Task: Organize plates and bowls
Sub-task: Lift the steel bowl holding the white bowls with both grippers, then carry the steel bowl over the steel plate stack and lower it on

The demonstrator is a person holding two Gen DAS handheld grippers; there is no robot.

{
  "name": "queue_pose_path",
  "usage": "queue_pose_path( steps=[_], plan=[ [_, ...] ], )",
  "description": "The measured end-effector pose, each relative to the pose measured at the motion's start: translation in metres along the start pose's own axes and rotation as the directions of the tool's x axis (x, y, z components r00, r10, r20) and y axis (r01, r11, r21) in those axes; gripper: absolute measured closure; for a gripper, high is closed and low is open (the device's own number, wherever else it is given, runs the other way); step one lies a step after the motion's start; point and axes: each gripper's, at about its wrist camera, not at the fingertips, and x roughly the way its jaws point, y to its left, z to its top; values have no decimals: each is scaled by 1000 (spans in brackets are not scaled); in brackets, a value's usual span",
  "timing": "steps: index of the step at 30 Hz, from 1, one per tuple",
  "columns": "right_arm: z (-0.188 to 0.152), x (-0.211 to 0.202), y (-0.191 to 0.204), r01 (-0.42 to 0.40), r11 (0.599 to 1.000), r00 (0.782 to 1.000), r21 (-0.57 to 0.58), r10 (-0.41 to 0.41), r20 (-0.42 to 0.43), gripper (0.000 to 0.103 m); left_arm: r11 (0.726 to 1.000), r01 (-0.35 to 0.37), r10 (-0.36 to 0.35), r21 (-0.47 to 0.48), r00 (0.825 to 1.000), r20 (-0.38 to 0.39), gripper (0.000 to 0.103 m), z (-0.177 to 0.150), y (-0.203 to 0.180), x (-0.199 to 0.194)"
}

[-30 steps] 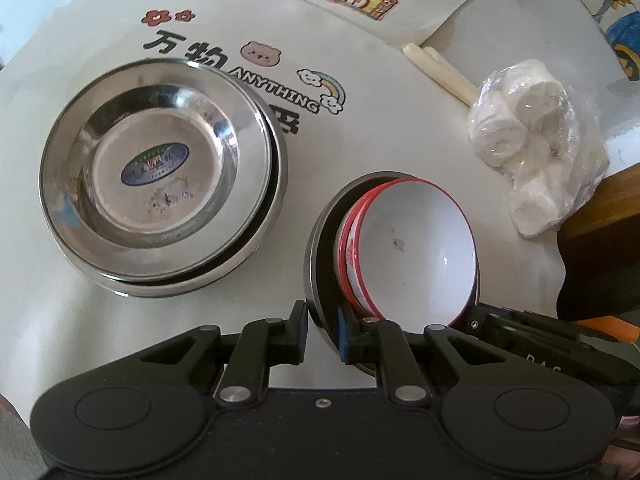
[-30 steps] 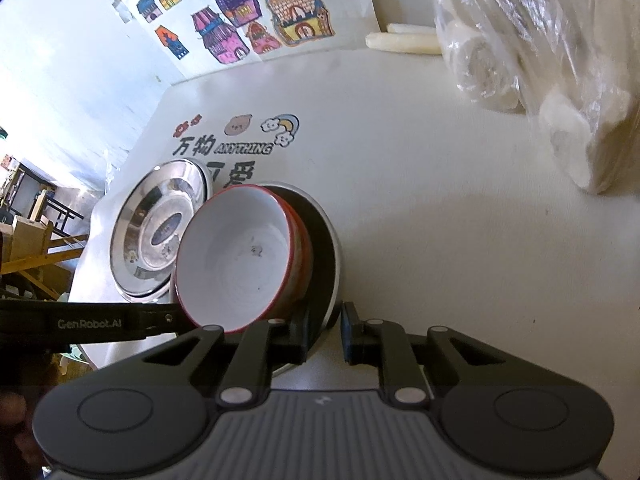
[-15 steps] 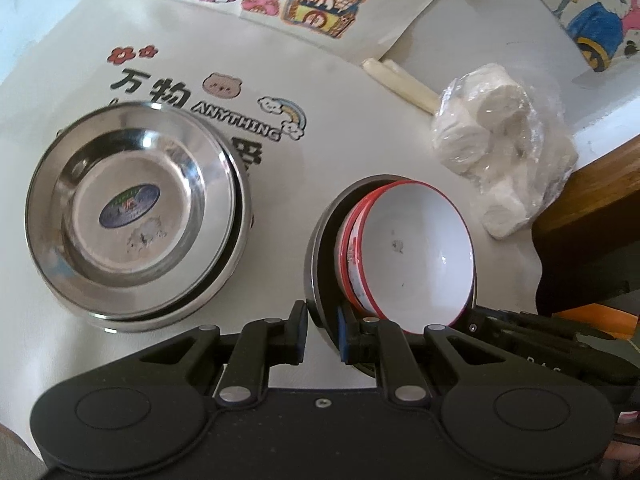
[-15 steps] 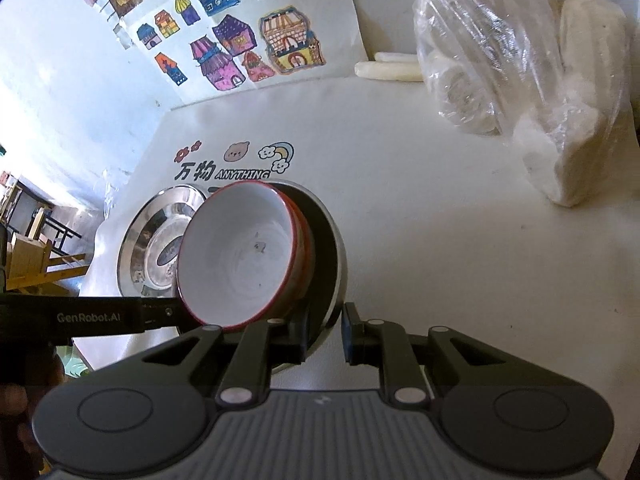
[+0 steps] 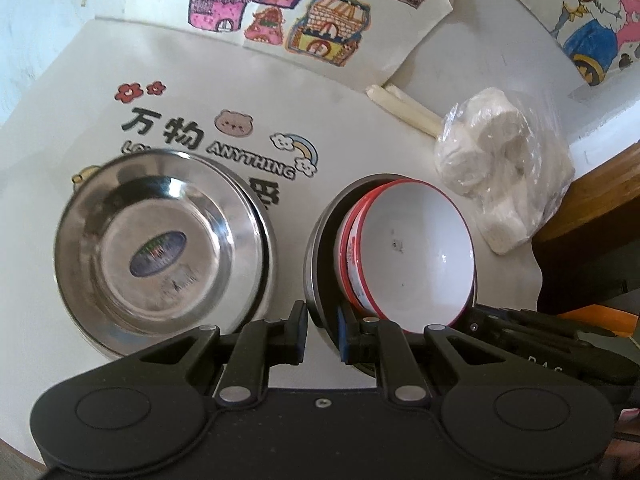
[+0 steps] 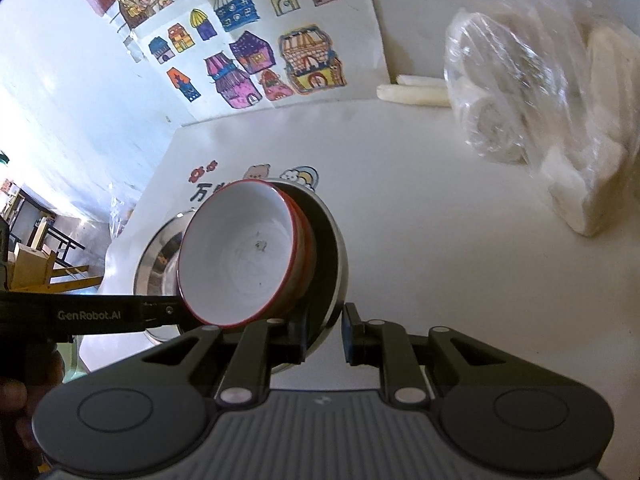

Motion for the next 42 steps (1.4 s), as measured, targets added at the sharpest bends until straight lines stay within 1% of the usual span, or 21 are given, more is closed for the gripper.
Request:
queue_pose_path(
  steps=[18, 26, 42],
  plan=[
    [15, 24, 41, -9, 1000, 1000, -11, 10, 9, 84, 1000, -9, 9, -5, 1000, 5, 88, 22, 38, -16],
    [15, 31, 47, -9, 1000, 1000, -10, 9, 9, 84, 1000, -13, 13, 0, 1000, -6, 88, 31, 57, -19],
    [10, 67, 92, -31, 999, 999, 8, 31, -13, 84, 999, -38, 39, 5, 998, -44, 88, 44, 110, -29]
  ],
)
